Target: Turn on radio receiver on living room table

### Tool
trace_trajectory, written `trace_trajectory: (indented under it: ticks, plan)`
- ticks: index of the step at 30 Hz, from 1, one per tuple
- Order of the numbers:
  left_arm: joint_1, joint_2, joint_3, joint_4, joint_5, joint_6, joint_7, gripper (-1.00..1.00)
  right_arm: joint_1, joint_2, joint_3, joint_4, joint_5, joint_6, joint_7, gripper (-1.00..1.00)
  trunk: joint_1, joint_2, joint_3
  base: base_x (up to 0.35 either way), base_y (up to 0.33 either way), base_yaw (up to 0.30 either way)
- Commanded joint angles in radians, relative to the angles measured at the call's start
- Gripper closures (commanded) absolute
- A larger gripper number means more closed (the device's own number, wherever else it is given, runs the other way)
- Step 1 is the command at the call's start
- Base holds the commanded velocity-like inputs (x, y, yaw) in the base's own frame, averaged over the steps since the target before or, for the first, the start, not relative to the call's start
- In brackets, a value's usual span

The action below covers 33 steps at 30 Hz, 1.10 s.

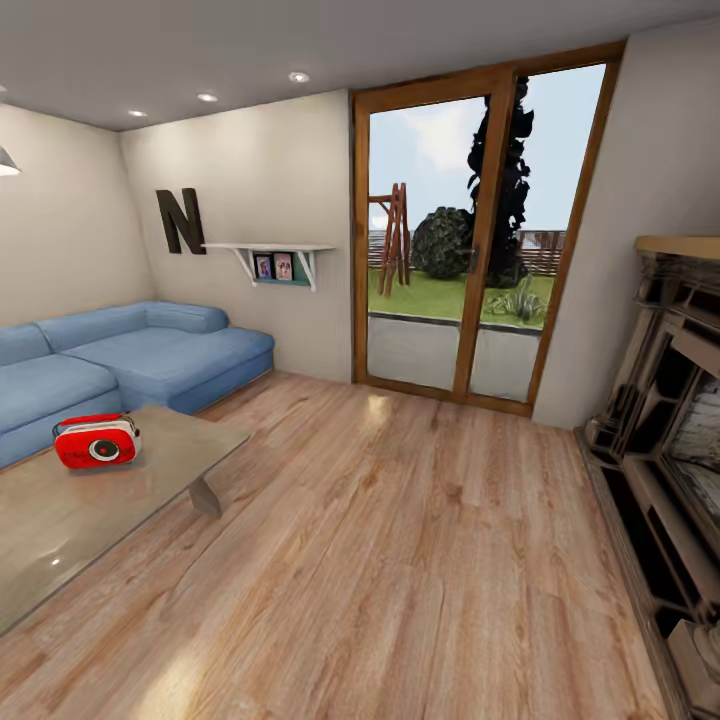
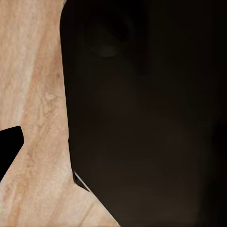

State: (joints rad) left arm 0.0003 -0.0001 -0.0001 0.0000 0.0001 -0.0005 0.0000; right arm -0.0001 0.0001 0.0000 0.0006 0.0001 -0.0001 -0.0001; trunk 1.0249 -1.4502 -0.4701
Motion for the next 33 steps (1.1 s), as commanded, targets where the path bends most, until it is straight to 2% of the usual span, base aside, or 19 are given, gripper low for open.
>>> trace_trajectory:
  ticks: [1,10,14,26,32,33]
  plan:
    - [0.006,-0.006,-0.001,0.0,0.001,-0.005,0.0,-1.0,-0.006,0.006,0.0,0.005,0.001,-0.001,-0.001,-1.0,0.0,0.0,0.0,0.0,0.0,0.0]
    - [0.03,-0.056,-0.001,0.0,0.001,-0.006,-0.001,-1.0,-0.057,0.056,-0.002,0.004,0.001,0.0,-0.001,-1.0,0.0,0.0,0.0,0.0,0.0,0.0]
    - [0.03,-0.078,-0.001,0.0,0.001,-0.007,-0.001,-1.0,-0.08,0.057,-0.003,0.004,0.0,0.0,-0.001,-1.0,0.0,0.0,0.0,0.0,0.0,0.0]
    - [0.03,-0.095,-0.004,-0.004,0.001,-0.007,-0.004,-1.0,-0.093,0.057,-0.007,0.001,0.0,-0.001,-0.001,-1.0,0.0,0.0,0.0,0.0,0.0,0.0]
    - [0.03,-0.104,-0.007,-0.038,0.001,-0.006,-0.004,-1.0,-0.094,0.055,-0.003,-0.012,0.002,-0.022,-0.001,-1.0,0.0,0.0,0.0,0.0,0.0,0.0]
    - [0.03,-0.101,-0.007,-0.181,0.0,-0.003,-0.001,-1.0,-0.094,0.043,-0.002,-0.083,0.001,-0.058,-0.001,-1.0,0.0,0.0,0.0,0.0,0.0,0.0]
